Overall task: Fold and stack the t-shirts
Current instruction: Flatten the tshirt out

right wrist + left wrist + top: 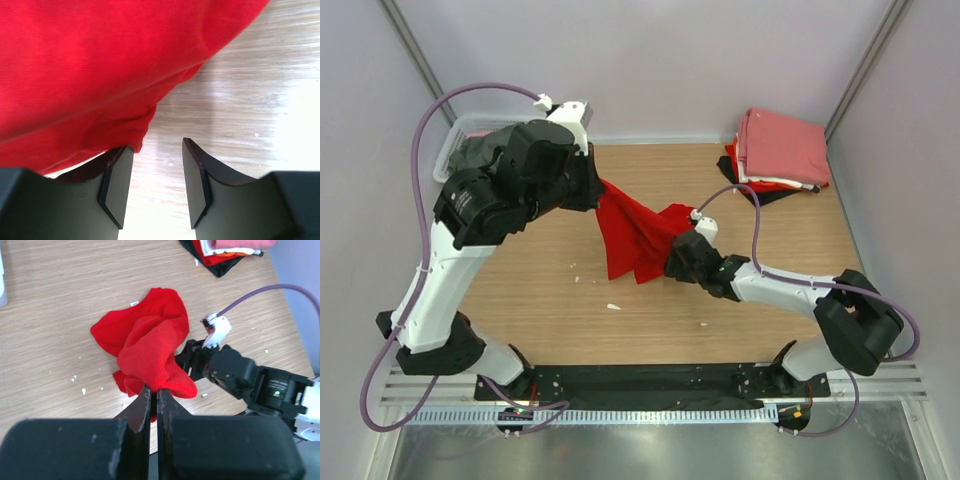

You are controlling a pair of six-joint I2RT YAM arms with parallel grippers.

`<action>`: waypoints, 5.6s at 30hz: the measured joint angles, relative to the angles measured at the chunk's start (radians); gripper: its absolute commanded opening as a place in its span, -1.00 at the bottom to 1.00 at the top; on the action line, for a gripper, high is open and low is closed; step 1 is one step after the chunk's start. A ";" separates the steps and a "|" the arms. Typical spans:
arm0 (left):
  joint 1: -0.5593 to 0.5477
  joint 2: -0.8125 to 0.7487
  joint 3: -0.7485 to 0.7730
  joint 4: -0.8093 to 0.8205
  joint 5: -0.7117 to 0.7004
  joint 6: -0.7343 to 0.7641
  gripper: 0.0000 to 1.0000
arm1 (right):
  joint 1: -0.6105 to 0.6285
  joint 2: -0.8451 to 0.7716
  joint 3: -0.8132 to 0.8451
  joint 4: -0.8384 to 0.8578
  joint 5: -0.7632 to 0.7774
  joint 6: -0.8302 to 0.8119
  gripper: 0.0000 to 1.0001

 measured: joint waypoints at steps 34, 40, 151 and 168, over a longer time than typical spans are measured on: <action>0.031 -0.021 0.194 -0.035 -0.050 0.062 -1.00 | -0.026 0.030 0.446 -0.035 0.097 -0.317 -0.98; 0.036 -0.108 0.045 -0.002 -0.085 0.095 -1.00 | -0.033 -0.144 0.616 -0.202 0.121 -0.418 -0.59; 0.233 -0.500 -0.140 0.302 0.082 0.304 -1.00 | 0.168 -0.327 1.348 -0.824 0.317 -0.582 -0.97; 0.769 0.671 -0.258 0.282 0.212 0.174 0.95 | -0.332 1.091 1.670 -0.651 0.109 -0.780 0.99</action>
